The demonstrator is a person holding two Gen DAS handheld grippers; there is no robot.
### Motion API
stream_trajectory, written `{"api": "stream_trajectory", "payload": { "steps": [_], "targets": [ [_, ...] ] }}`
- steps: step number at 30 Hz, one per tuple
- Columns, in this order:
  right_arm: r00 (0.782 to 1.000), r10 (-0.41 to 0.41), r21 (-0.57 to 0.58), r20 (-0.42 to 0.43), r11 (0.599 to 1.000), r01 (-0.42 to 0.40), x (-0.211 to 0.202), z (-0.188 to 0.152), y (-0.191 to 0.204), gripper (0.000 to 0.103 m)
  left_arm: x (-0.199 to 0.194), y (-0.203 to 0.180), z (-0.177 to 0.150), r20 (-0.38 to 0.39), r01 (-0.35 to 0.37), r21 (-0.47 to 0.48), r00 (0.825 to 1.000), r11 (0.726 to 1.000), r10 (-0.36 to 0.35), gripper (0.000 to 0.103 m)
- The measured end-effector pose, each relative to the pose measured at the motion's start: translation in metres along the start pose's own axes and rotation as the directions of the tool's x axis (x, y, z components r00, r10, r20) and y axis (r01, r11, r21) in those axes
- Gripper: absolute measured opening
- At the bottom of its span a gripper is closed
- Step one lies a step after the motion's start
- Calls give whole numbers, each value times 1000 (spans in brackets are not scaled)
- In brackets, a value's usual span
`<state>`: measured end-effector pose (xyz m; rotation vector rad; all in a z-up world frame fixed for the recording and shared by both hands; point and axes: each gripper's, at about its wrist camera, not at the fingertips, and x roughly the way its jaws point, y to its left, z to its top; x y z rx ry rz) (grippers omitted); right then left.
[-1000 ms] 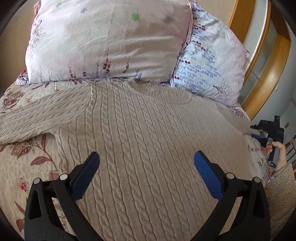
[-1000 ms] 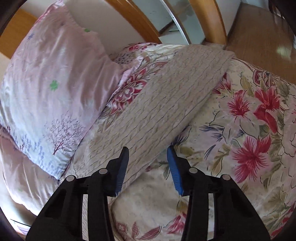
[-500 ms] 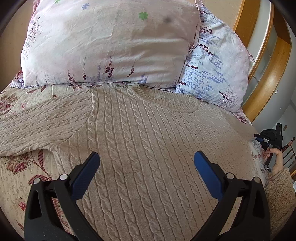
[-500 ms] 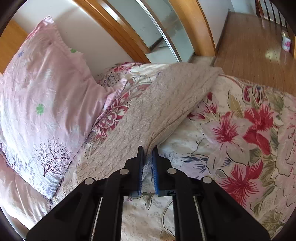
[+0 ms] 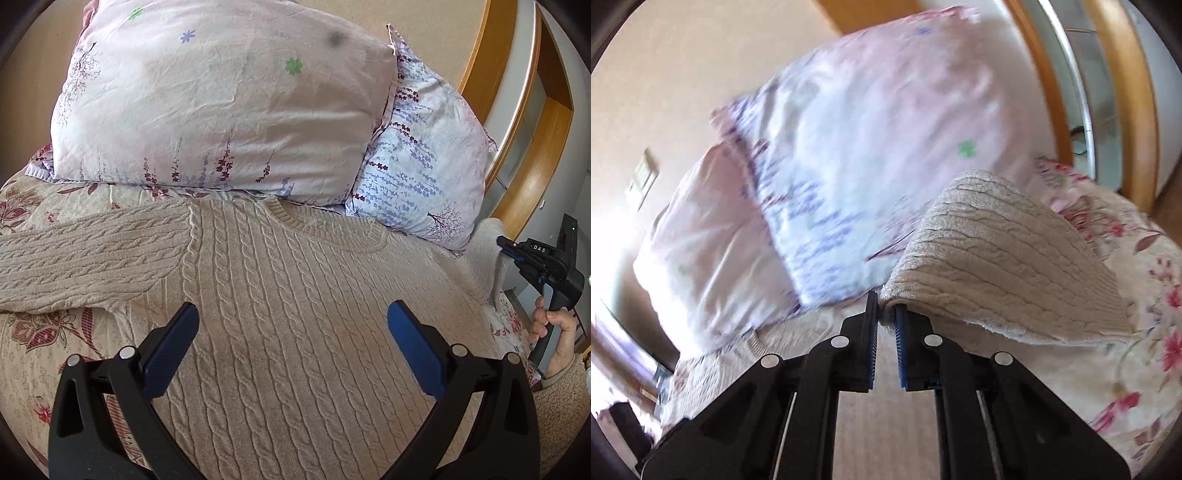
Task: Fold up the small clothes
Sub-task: 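Grasp the sweater sleeve nearest the right gripper with the right gripper, then fold the held sleeve across the sweater body and open the right gripper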
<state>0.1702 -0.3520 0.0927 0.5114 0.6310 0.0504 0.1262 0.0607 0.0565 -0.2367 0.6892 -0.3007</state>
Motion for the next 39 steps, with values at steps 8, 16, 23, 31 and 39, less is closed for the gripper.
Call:
{"api": "stream_trajectory", "payload": {
  "steps": [8, 16, 23, 31, 39],
  "targets": [
    [943, 12, -127, -333, 990, -58, 77, -88, 61, 11, -7, -7, -3, 6, 9, 22, 1000, 1000, -9, 101],
    [937, 182, 197, -298, 972, -126, 42, -71, 11, 60, -2, -13, -5, -44, 91, 24, 995, 996, -90, 101],
    [983, 47, 505, -178, 862, 50, 0, -54, -81, 59, 3, -17, -6, -50, 80, 41, 996, 996, -78, 101],
    [984, -39, 615, -172, 777, 138, 19, -47, -128, 40, 7, -13, -5, -27, 126, -6, 992, 992, -127, 101],
    [979, -143, 519, -148, 831, 200, 30, -32, -116, 11, 11, 6, -1, -52, 146, -85, 987, 986, -151, 101]
  ]
}}
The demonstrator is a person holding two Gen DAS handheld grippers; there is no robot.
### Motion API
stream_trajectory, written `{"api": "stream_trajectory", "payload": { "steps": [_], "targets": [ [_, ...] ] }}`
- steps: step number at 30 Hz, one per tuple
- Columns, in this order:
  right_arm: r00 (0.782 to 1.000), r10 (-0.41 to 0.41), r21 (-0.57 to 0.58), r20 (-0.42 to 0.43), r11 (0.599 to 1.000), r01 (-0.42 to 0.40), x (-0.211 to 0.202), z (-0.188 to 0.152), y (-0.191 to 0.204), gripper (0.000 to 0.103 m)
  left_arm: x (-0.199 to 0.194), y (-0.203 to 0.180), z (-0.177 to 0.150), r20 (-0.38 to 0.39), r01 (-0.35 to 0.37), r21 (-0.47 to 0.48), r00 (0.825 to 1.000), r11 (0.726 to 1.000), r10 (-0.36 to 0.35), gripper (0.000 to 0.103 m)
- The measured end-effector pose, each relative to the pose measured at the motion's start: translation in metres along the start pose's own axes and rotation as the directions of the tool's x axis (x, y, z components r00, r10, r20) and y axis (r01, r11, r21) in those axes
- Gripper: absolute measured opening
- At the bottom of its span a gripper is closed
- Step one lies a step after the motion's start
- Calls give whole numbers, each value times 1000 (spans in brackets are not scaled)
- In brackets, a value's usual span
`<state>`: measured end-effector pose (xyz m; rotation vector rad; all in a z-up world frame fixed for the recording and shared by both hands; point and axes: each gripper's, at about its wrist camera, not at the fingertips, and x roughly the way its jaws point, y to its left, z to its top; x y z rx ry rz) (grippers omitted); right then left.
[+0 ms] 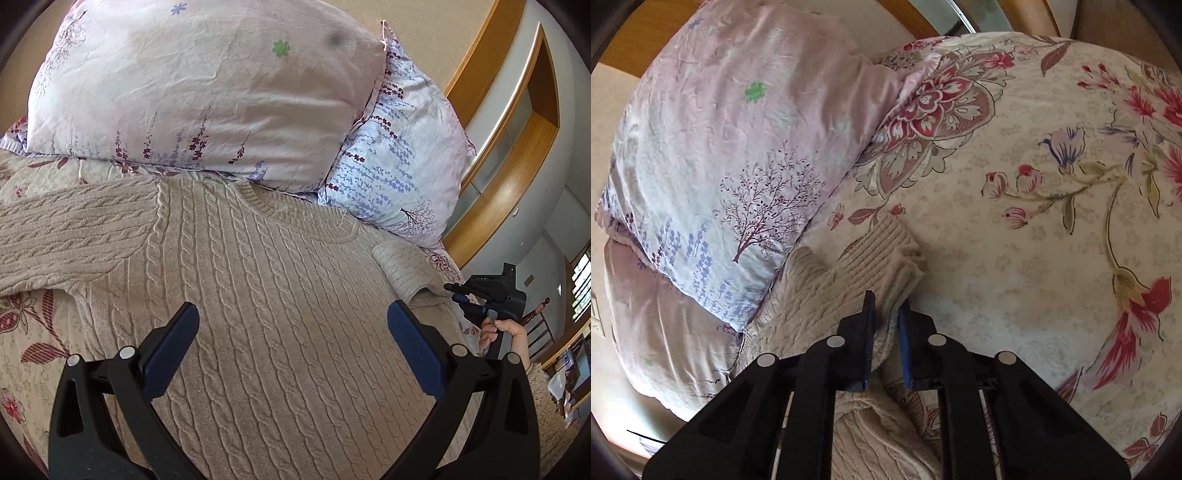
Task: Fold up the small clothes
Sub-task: 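Fold the held sleeve across the sweater body and open the right gripper, then grasp the other sleeve near its shoulder with the left gripper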
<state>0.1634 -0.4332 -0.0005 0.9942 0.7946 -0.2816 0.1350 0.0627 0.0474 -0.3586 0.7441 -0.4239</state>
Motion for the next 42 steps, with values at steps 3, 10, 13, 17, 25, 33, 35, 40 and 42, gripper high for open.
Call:
{"api": "stream_trajectory", "payload": {
  "steps": [3, 10, 13, 17, 25, 33, 35, 40, 42],
  "targets": [
    [998, 53, -94, 45, 994, -49, -13, -4, 25, 11, 1, 10, 2, -17, 29, -59, 999, 998, -30, 101],
    [951, 295, -360, -89, 881, -307, -13, -66, 144, 10, 4, 19, 3, -18, 106, -154, 994, 982, -110, 93],
    [906, 348, -419, -242, 804, -421, 11, -112, 192, 10, 3, 21, 2, -16, 114, -178, 993, 977, -119, 93],
    [803, 305, -398, -511, 744, -536, 55, -175, 227, 46, 4, 22, 3, -19, 126, -203, 991, 971, -132, 93],
    [839, 333, -277, -430, 836, -473, 24, -150, 160, 71, 32, 20, 10, -91, 136, -275, 982, 952, -167, 83],
    [950, 186, -32, -249, 979, -200, 11, -92, 42, 52, 77, 31, 18, -131, 116, -477, 971, 872, -200, 61],
    [954, 196, 17, -227, 980, -197, 13, -84, 30, 44, 84, 33, 21, -122, 104, -508, 974, 855, -191, 58],
    [980, 152, 25, -129, 988, -150, 11, -69, 22, 38, 97, 41, 29, -93, 82, -563, 982, 822, -162, 47],
    [985, 137, 23, -104, 990, -136, 13, -65, 22, 28, 102, 47, 30, -82, 77, -577, 985, 813, -151, 35]
  ]
}}
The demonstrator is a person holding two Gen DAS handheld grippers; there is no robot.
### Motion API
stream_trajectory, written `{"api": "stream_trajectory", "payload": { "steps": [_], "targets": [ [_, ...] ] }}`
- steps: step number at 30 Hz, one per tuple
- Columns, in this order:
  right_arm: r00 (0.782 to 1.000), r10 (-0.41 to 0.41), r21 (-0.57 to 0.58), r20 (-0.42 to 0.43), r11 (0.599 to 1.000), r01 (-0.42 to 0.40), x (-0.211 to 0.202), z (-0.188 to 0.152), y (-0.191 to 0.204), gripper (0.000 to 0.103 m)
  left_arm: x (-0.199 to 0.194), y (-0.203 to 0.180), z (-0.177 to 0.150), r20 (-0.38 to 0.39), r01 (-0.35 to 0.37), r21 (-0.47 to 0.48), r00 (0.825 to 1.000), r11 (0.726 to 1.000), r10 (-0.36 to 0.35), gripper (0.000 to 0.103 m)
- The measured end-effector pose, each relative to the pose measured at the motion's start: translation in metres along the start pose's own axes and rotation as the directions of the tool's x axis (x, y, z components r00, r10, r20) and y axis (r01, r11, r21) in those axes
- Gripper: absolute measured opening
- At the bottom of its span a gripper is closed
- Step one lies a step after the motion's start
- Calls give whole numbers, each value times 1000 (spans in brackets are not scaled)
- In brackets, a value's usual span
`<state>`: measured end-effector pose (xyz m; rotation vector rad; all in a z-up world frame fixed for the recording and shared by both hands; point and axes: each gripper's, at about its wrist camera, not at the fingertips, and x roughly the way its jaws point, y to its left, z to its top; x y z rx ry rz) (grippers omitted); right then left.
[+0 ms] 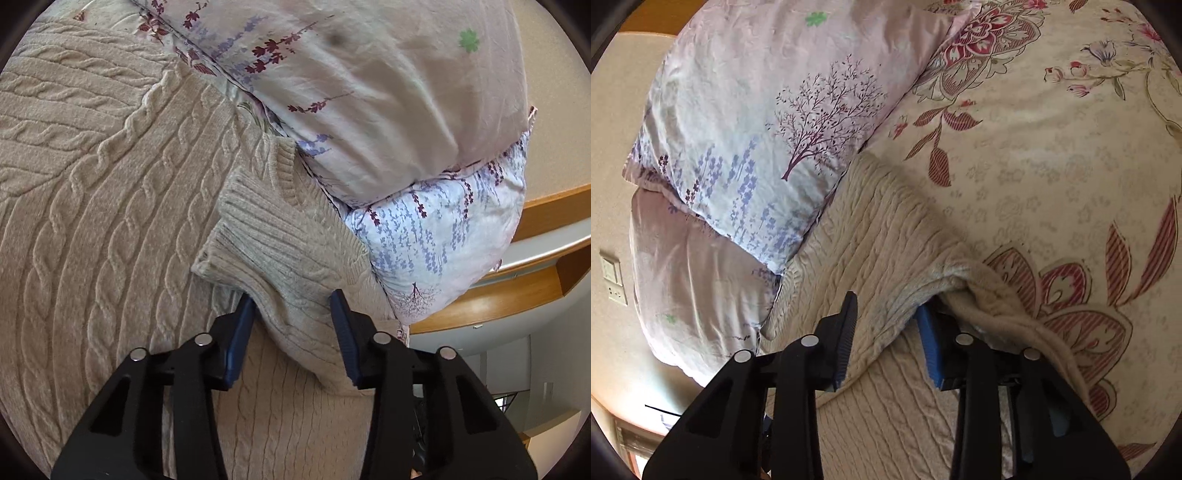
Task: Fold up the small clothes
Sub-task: 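Grasp the other sleeve near its shoulder with the left gripper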
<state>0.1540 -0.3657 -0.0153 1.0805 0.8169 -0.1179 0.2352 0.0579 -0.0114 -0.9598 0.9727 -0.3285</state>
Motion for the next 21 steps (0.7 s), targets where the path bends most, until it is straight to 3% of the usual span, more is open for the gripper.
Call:
{"api": "stream_trajectory", "payload": {
  "steps": [1, 2, 3, 7, 14, 19, 21],
  "targets": [
    [1000, -4, -9, 9, 1000, 5, 0, 2, -2, 16, 1, 2, 2, 8, -3, 0, 1000, 1000, 3, 28],
    [1000, -1, -17, 20, 1000, 1, -1, 4, -3, 13, 1, 3, 5, 15, -5, 8, 1000, 1000, 5, 13],
    [999, 11, -14, 35, 1000, -10, -3, 5, -5, 11, 0, 4, 6, 23, -12, 16, 1000, 1000, 12, 8],
    [995, 41, 8, 93, 999, -42, -14, 5, -12, 9, -22, 7, 6, 87, -36, 51, 996, 998, 31, 7],
    [996, 38, -24, 81, 999, -36, -13, -5, -9, 9, -44, 12, -12, 125, -93, 97, 989, 991, 81, 6],
    [997, -4, -73, 77, 997, 10, -13, -11, -5, 9, -48, 22, -16, 158, -168, 95, 976, 981, 152, 6],
    [996, -31, -63, 78, 997, 36, -11, -11, -9, 9, -47, 30, -11, 145, -165, 73, 977, 984, 153, 6]
  ]
}}
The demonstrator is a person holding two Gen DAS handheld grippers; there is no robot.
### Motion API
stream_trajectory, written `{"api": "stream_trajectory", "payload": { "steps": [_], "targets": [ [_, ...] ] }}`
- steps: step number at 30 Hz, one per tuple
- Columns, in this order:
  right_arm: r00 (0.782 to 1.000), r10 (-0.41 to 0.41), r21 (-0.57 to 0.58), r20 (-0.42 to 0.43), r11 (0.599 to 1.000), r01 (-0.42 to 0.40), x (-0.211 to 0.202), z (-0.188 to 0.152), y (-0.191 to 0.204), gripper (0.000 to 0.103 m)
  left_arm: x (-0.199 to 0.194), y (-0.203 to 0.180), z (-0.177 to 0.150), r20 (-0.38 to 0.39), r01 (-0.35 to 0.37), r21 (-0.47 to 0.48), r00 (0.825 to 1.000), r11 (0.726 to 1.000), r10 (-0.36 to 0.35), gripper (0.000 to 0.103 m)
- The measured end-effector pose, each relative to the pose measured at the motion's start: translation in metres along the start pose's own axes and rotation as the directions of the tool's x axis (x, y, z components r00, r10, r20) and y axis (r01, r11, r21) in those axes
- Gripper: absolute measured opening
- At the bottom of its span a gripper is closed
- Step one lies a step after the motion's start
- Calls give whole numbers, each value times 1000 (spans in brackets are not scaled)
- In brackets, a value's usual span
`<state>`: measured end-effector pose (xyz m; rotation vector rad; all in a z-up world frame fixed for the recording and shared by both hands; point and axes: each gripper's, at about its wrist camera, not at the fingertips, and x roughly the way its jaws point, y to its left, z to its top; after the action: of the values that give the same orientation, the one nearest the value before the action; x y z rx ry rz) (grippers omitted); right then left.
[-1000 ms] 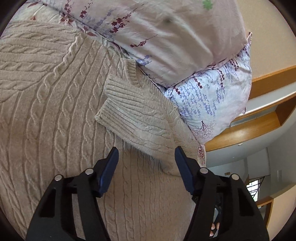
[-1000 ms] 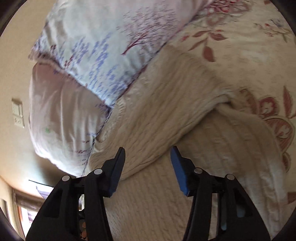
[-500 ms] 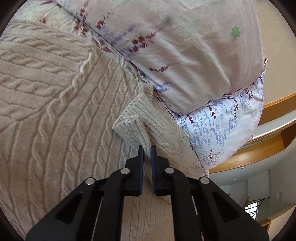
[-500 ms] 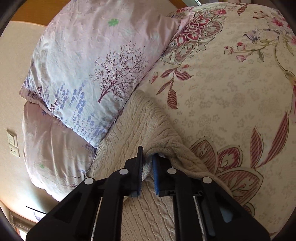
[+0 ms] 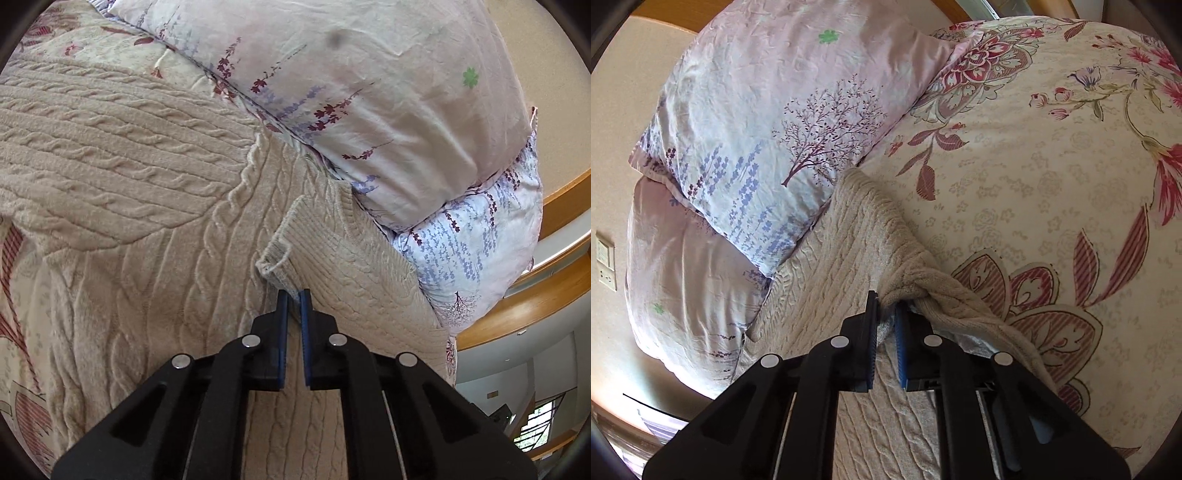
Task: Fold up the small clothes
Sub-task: 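Grasp the other sleeve near its shoulder with the left gripper, then fold the held sleeve across the sweater body with the left gripper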
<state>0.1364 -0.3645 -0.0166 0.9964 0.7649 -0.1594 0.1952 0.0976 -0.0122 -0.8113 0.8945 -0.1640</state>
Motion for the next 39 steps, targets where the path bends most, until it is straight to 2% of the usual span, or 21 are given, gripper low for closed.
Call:
{"api": "stream_trajectory", "payload": {
  "steps": [4, 6, 7, 8, 9, 10, 11, 12, 13, 14, 15, 19, 25, 30, 33, 39],
  "targets": [
    [1000, -22, -14, 0, 1000, 22, -1, -2, -1, 9, 1, -1, 1, -13, -1, 15, 1000, 1000, 2, 7],
    [1000, -31, -8, -4, 999, 31, -6, -5, 1, 13, 0, 1, 2, -23, 3, 7, 1000, 1000, -3, 11],
    [999, -42, -4, -5, 999, 42, -11, -7, 2, 19, -2, 3, 2, -28, 10, -6, 1000, 1000, -10, 11],
    [999, -53, -6, -1, 999, 53, -16, -8, 4, 30, -5, 4, 3, -30, 13, -14, 999, 1000, -13, 11],
    [998, -57, -10, 19, 998, 57, -25, -10, 7, 37, -9, 5, 3, -25, 10, -16, 1000, 1000, -11, 14],
    [997, -57, -23, 50, 998, 58, -33, -12, 11, 48, -14, 6, 3, -19, 7, -13, 1000, 1000, -8, 22],
    [994, -58, -54, 89, 997, 63, -42, -14, 19, 53, -21, 7, 4, -12, 8, -8, 1000, 1000, -8, 27],
    [991, -52, -96, 123, 993, 64, -49, -15, 28, 55, -29, 8, 4, -2, 11, -1, 1000, 1000, -11, 40],
    [988, -38, -152, 152, 986, 61, -54, -17, 40, 61, -37, 9, 5, 11, 13, 8, 1000, 1000, -13, 46],
    [986, -19, -201, 164, 978, 52, -56, -18, 50, 70, -47, 10, 5, 29, 13, 19, 1000, 1000, -13, 53],
    [988, 9, -253, 152, 967, 30, -53, -20, 60, 73, -56, 12, 6, 46, 9, 33, 999, 999, -11, 56],
    [999, 42, -333, -4, 942, -41, -20, -29, 86, 73, -90, 31, 12, 94, 2, 31, 996, 1000, -5, 59],
    [993, -39, -366, -115, 930, -6, 22, -42, 91, 74, -144, 86, 24, 167, -40, -81, 984, 996, 53, 59],
    [994, -29, -379, -110, 925, -15, 19, -45, 89, 75, -168, 130, 38, 218, -76, -219, 968, 973, 125, 57],
    [992, -18, -368, -122, 929, -28, 17, -44, 87, 75, -168, 151, 46, 225, -61, -303, 965, 951, 134, 55],
    [991, -9, -359, -136, 933, -41, 17, -44, 85, 75, -165, 166, 58, 267, -38, -378, 952, 925, 149, 45]
  ]
}}
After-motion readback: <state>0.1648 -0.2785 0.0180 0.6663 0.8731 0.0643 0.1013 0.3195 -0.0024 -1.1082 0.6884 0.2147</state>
